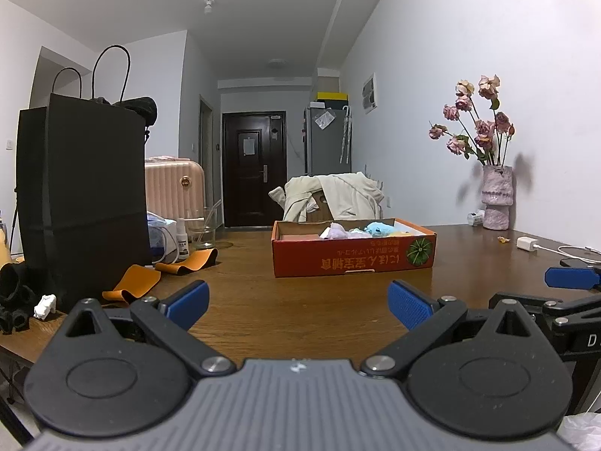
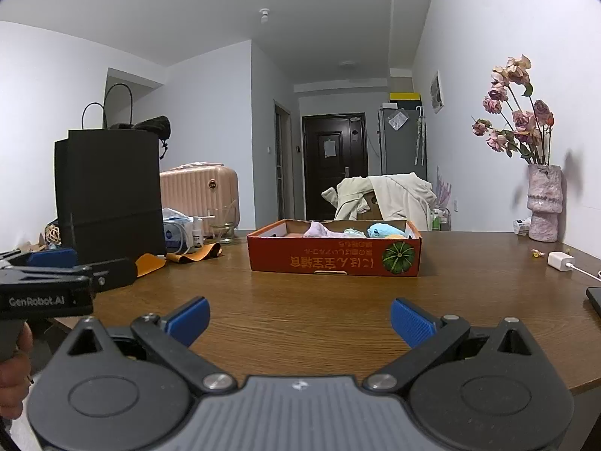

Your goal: Organize soft objects

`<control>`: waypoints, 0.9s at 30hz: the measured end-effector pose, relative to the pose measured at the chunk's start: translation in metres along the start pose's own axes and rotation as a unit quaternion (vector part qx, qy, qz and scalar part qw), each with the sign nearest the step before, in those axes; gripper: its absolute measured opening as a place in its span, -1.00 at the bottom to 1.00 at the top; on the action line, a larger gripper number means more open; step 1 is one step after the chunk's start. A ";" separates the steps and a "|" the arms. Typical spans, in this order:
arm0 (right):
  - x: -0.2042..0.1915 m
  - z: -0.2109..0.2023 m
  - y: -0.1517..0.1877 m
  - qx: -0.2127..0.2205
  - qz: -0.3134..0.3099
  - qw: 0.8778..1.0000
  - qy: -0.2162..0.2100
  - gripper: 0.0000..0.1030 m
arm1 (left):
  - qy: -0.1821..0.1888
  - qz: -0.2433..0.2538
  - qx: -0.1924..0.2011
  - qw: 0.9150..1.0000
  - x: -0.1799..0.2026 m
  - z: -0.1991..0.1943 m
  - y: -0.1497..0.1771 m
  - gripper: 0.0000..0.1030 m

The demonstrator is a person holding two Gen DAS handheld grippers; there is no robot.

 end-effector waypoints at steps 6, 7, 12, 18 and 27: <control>0.000 0.000 0.001 0.001 -0.001 1.000 0.000 1.00 | 0.001 -0.001 0.000 1.000 -0.001 0.000 0.000 1.00; 0.000 0.000 0.000 0.002 0.000 1.000 0.000 1.00 | 0.001 -0.001 0.000 1.000 -0.001 0.000 0.000 1.00; 0.000 0.000 0.000 0.002 0.000 1.000 0.001 1.00 | 0.003 0.001 -0.001 1.000 0.000 0.001 0.001 1.00; 0.001 0.001 -0.001 0.002 0.000 1.000 0.002 1.00 | 0.004 0.001 -0.001 1.000 0.001 0.002 0.000 1.00; 0.001 0.002 -0.002 0.003 -0.001 1.000 0.002 1.00 | 0.006 0.002 0.001 1.000 0.000 0.000 -0.001 1.00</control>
Point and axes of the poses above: each gripper's, at about its wrist camera, not at the fingertips, and z roughly the way its jaws point, x to its right, y to its underside, the point moved 5 cm from there along z, roughly the way its jaws point, and after that the axes turned 6 degrees about -y, right-handed, at the moved point
